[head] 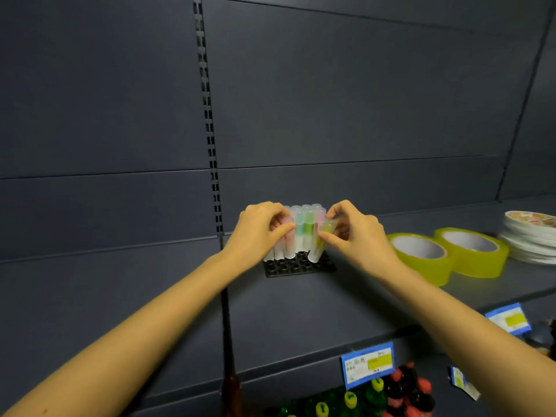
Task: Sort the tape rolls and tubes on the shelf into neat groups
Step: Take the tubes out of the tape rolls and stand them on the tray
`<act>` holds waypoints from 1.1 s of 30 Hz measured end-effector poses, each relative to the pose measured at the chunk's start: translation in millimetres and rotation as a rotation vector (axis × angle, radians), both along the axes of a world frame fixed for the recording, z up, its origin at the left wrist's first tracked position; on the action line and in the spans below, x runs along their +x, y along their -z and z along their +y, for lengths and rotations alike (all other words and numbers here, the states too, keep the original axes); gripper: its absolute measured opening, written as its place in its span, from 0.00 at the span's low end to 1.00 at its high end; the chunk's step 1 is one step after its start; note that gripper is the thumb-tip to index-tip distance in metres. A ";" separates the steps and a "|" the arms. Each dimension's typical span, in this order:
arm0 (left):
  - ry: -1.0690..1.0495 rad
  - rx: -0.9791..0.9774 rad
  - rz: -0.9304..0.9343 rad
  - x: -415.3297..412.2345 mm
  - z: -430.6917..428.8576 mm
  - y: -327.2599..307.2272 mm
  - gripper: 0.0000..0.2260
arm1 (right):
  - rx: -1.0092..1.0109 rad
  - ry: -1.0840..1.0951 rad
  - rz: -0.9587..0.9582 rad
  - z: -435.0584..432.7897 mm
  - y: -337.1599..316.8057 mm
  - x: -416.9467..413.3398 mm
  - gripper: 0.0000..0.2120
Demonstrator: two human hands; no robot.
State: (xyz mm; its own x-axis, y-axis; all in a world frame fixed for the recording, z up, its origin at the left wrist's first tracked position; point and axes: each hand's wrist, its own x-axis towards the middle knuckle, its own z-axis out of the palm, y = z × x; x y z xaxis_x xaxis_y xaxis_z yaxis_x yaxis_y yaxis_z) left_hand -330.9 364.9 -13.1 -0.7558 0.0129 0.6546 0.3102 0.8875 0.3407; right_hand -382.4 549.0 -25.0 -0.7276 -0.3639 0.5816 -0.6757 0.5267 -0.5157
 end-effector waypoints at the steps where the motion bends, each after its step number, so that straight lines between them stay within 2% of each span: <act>1: -0.010 -0.018 -0.003 -1.4 1.5 -0.2 0.08 | 0.003 -0.017 -0.002 -1.2 -0.4 -4.5 0.12; 7: -0.107 -0.110 0.021 -6.4 9.4 -2.4 0.10 | 0.053 -0.093 0.010 -7.0 -5.9 -28.8 0.12; 15: -0.299 -0.407 0.050 -9.8 19.1 3.3 0.10 | 0.156 -0.190 0.072 -18.3 -11.2 -47.3 0.15; 18: -0.380 -0.531 -0.009 -11.6 20.3 10.2 0.12 | 0.205 -0.197 0.084 -22.6 -9.8 -50.0 0.15; 21: -0.416 -0.521 -0.068 -10.7 23.0 18.0 0.16 | 0.230 -0.189 0.146 -26.4 -9.6 -51.0 0.13; 26: -0.517 -0.566 -0.168 0.2 24.2 18.8 0.23 | 0.363 -0.095 0.398 -29.1 -19.6 -50.8 0.14; 33: -0.732 -0.384 -0.198 51.1 19.2 21.2 0.27 | 0.487 -0.191 0.348 -26.8 -40.3 -50.4 0.12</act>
